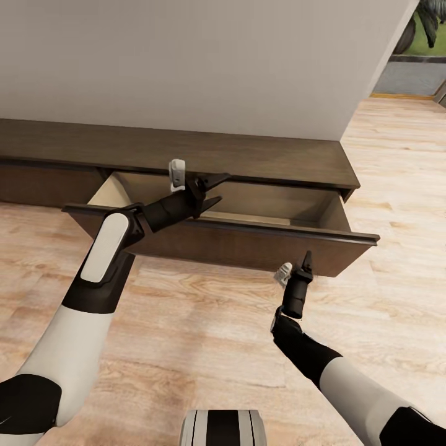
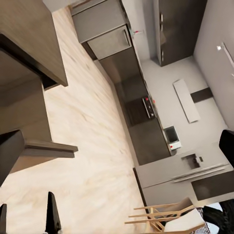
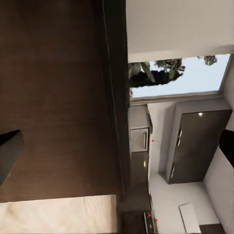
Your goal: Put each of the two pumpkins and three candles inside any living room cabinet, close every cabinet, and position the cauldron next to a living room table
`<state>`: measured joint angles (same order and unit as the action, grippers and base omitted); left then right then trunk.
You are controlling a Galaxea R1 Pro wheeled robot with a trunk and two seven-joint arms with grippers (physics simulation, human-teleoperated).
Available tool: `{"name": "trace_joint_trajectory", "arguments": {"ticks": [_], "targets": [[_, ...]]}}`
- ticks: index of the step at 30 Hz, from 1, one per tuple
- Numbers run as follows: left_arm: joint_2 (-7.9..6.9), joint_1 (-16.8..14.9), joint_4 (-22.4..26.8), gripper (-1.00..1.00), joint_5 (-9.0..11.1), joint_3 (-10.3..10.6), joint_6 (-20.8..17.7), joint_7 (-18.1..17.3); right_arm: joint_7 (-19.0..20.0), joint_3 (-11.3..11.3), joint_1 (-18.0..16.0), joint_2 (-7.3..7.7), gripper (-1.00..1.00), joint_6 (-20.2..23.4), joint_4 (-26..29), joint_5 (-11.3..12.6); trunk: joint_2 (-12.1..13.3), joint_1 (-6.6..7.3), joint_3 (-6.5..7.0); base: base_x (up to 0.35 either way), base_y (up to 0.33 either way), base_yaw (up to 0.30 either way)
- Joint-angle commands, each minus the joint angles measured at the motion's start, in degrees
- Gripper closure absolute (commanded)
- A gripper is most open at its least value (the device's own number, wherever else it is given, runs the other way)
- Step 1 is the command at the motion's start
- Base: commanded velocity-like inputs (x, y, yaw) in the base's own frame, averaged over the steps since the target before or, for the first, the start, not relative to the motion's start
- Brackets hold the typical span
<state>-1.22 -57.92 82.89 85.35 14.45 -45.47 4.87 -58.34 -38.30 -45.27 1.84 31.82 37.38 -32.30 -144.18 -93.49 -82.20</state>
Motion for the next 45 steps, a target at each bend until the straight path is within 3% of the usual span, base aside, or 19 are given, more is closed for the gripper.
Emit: {"name": "trace_joint_trajectory", "arguments": {"ticks": [1, 3, 5, 7, 10, 11, 12, 15, 20, 24, 28, 33, 37, 39, 40, 41, 43, 45], "targets": [[0.03, 0.0, 0.0, -1.00, -0.1, 0.0, 0.0, 0.1, 3.1, 0.3, 0.0, 0.59, -1.00, -0.4, 2.0, 1.0, 0.0, 0.00, 0.00, 0.000, 0.000, 0.000], [0.04, 0.0, 0.0, -1.00, -0.3, 0.0, 0.0, 0.3, 14.0, 3.3, 0.5, 4.48, -1.00, -2.4, 8.4, 6.3, 0.0, 0.00, 0.00, 0.000, 0.000, 0.000], [-0.17, 0.0, -0.1, -1.00, -0.3, 0.1, -0.2, 0.4, 24.9, 7.1, 1.0, 9.47, -1.00, -3.5, 14.2, 12.8, 0.0, 0.00, 0.00, 0.000, 0.000, 0.000], [-1.12, 0.0, -0.9, -1.00, -0.3, 0.3, -0.2, 0.4, 33.4, 8.5, 2.2, 13.63, -1.00, -3.8, 16.8, 18.0, 0.0, 0.00, 0.00, 0.000, 0.000, 0.000], [-1.89, 0.0, -2.4, -1.00, -0.4, 0.4, -0.3, 0.4, 41.4, 9.0, 3.3, 18.43, -1.00, -4.0, 17.7, 25.3, 0.0, 0.00, 0.00, 0.000, 0.000, 0.000], [-2.05, 0.0, -3.4, -1.00, -0.4, 0.5, -0.4, 0.4, 44.9, 9.1, 3.7, 20.74, -1.00, -4.2, 17.6, 29.5, 0.0, 0.00, 0.00, 0.000, 0.000, 0.000], [-2.10, 0.0, -3.9, -1.00, -0.4, 0.5, -0.4, 0.4, 47.1, 9.2, 4.0, 22.29, -1.00, -4.7, 17.6, 32.2, 0.0, 0.00, 0.00, 0.000, 0.000, 0.000], [-2.18, 0.0, -5.6, -1.00, -1.5, 1.7, -0.7, 0.4, 53.7, 9.2, 4.9, 27.10, -1.00, -7.4, 17.5, 38.9, 0.0, 0.00, 0.00, 0.000, 0.000, 0.000], [-2.20, 0.0, -7.1, -1.00, -4.6, 7.0, -0.7, 0.3, 61.6, 9.2, 6.0, 32.16, -1.00, -8.9, 17.5, 43.1, 0.0, 0.00, 0.00, 0.000, 0.000, 0.000], [-2.22, 0.8, -7.1, -1.00, -5.2, 8.9, -0.7, 0.3, 64.4, 9.2, 6.5, 33.30, -1.00, -8.7, 17.4, 43.9, 0.0, 0.00, 0.00, 0.000, 0.000, 0.000], [-3.44, 2.6, -7.3, -1.00, -4.8, 9.6, -0.8, 0.1, 65.1, 9.1, 6.8, 33.35, -1.00, -8.5, 16.6, 44.1, 0.0, 0.02, 0.22, 0.000, 0.000, 0.000], [-3.42, 3.5, -8.4, -1.00, -4.9, 10.4, -0.7, 0.0, 65.3, 9.1, 7.2, 33.17, -1.00, -8.4, 16.1, 44.0, 0.1, 0.15, 1.33, 0.000, 0.000, 0.000], [-3.43, 3.6, -8.9, -1.00, -5.1, 16.4, -0.8, 0.1, 65.3, 9.0, 7.3, 33.03, -1.00, -8.4, 15.8, 44.1, 0.1, 0.26, 2.21, 0.000, 0.000, 0.000], [-3.52, 3.6, -9.3, -1.00, -5.2, 20.7, -0.8, 0.2, 65.3, 9.0, 7.4, 32.93, -1.00, -8.4, 15.6, 44.1, 0.2, 0.31, 2.66, 0.000, 0.000, 0.000], [-3.52, 3.6, -9.4, -1.00, -5.2, 21.7, -0.8, 0.2, 65.3, 9.0, 7.4, 32.92, -1.00, -8.4, 15.6, 44.1, 0.2, 0.33, 2.88, 0.000, 0.000, 0.000], [-3.45, 3.6, -10.0, -1.00, -5.2, 24.5, -0.7, 0.2, 65.3, 9.0, 7.4, 32.90, -1.00, -8.4, 15.6, 44.1, 0.2, 0.36, 3.10, 0.000, 0.000, 0.000], [-3.37, 3.6, -10.3, -1.00, -5.2, 26.8, -0.6, 0.2, 65.3, 8.9, 7.4, 32.89, -1.00, -8.4, 15.7, 44.0, 0.2, 0.41, 3.54, 0.000, 0.000, 0.000], [-3.26, 3.6, -10.4, -1.00, -5.2, 27.6, -0.6, 0.3, 65.3, 8.9, 7.5, 32.88, -1.00, -8.4, 15.6, 44.1, 0.2, 0.46, 3.99, 0.000, 0.000, 0.000]]}}
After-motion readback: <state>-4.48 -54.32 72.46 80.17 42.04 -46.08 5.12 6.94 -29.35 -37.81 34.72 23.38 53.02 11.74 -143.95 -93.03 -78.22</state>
